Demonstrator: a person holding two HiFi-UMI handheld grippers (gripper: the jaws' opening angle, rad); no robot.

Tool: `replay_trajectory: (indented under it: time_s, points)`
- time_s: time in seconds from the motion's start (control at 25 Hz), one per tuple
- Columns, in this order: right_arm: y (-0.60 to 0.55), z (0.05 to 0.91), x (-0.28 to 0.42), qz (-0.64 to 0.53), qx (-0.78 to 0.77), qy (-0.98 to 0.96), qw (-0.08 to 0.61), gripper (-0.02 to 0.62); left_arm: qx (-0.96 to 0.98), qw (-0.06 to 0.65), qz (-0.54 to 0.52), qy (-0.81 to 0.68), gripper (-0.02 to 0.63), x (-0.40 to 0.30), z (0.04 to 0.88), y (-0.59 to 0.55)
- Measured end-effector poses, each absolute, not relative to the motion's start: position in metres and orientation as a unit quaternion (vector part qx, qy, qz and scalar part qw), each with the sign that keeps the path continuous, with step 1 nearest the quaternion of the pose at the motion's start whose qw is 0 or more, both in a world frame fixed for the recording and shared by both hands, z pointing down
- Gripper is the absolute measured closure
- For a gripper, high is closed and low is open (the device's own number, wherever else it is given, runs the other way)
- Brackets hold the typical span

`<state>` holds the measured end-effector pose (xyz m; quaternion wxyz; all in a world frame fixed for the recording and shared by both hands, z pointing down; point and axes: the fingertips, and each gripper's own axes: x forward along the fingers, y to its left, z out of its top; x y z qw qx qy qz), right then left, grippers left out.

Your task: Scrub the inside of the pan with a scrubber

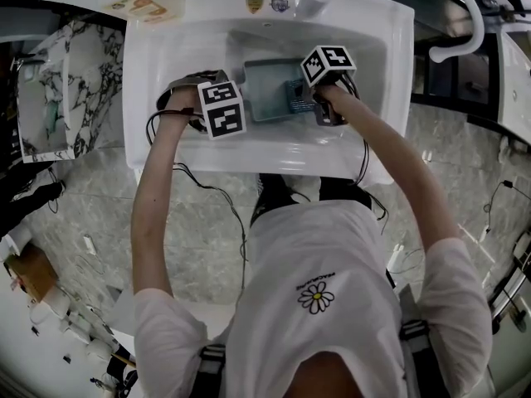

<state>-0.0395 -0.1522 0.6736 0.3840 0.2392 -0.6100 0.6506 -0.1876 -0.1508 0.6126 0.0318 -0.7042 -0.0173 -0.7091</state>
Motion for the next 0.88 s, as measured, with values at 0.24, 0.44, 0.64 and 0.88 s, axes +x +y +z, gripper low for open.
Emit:
replay_trajectory:
  time_s: [0.24, 0.44, 0.64, 0.88]
  points:
    - [-0.15, 0.658, -0.073, 0.663, 0.217, -0.622, 0.356, 0.54, -0.704, 0.031, -0.709, -0.017, 0.436, -0.188, 0.612, -0.151]
    - [-0.146, 0.644, -0.104, 0.671, 0.19, -0.634, 0.333, 0.54, -0.705, 0.032, -0.709, -0.016, 0.436, -0.188, 0.613, -0.151]
    - [-0.145, 0.637, -0.118, 0.676, 0.181, -0.638, 0.322, 0.54, -0.704, 0.033, -0.709, -0.015, 0.436, -0.188, 0.612, -0.151]
    - [-0.144, 0.631, -0.131, 0.679, 0.174, -0.641, 0.312, 0.54, -0.704, 0.035, -0.71, -0.016, 0.436, -0.188, 0.613, -0.151]
